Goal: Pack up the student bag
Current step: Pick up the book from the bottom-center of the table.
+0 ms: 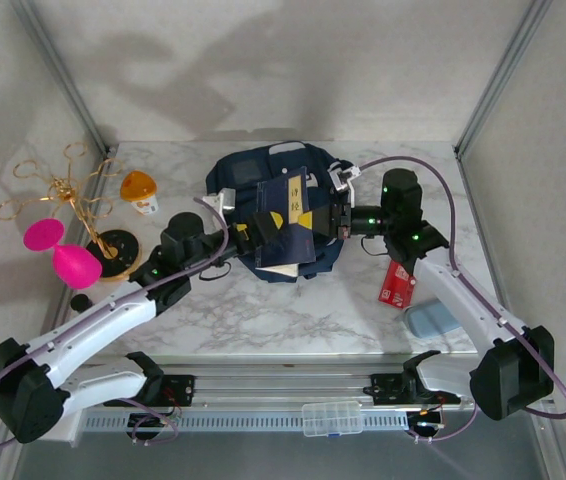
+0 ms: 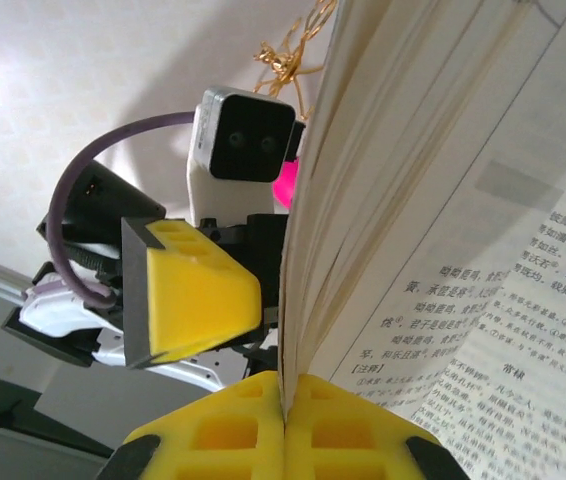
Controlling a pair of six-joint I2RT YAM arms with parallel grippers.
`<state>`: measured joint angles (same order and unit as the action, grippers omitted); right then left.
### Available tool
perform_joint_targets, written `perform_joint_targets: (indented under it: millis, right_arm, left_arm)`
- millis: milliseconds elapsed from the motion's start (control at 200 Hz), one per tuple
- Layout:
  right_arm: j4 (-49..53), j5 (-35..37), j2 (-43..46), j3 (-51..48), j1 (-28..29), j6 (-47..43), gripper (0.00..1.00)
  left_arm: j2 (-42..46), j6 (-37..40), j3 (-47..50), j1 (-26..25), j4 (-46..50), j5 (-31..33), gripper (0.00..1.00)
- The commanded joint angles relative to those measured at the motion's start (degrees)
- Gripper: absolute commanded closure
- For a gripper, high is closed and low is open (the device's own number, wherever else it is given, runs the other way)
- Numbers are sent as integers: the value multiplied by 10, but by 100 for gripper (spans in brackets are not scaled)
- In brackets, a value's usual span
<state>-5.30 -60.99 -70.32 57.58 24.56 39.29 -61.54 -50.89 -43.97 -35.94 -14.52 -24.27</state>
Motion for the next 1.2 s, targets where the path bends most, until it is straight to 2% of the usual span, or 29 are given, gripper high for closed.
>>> perform_joint_targets:
  millis: [0,100,220,280,365,551,771,881,961,1116,1191]
  right_arm:
    - [-80,-45,21,-6,-2,6,100]
    - [-120,-60,23,-15,-2,33,100]
    - [-173,-75,19,-32,-2,65,100]
    - [-164,-70,19,-35,-2,56,100]
    - [-101,-59,11,-30,-5,17,100]
    - [-51,-30,9,-41,-29,0,100]
    - [-46,-27,11,-46,-29,1,100]
    - [-18,-20,11,-40,-29,-21,100]
    - [20,2,12,-38,-29,-40,91]
    - [87,56,23,-38,-37,-58,63]
    - [136,102,30,-39,-50,-57,48]
  left_arm:
    - [21,-16,27,-3,-38,-19,1]
    - [27,-56,60,-4,-118,-42,1]
    - [16,-63,59,-10,-128,-42,1]
    - [11,-71,59,-14,-148,-49,1]
    - [9,-83,62,-20,-188,-59,1]
    - [19,-71,49,-21,-177,-45,24]
    - [-3,-60,33,-24,-144,-35,56]
    - [-14,-56,27,-24,-142,-32,69]
    - [-20,-60,28,-24,-152,-33,80]
    - [-25,-53,19,-22,-160,-31,96]
    - [-28,-46,9,-22,-160,-31,100]
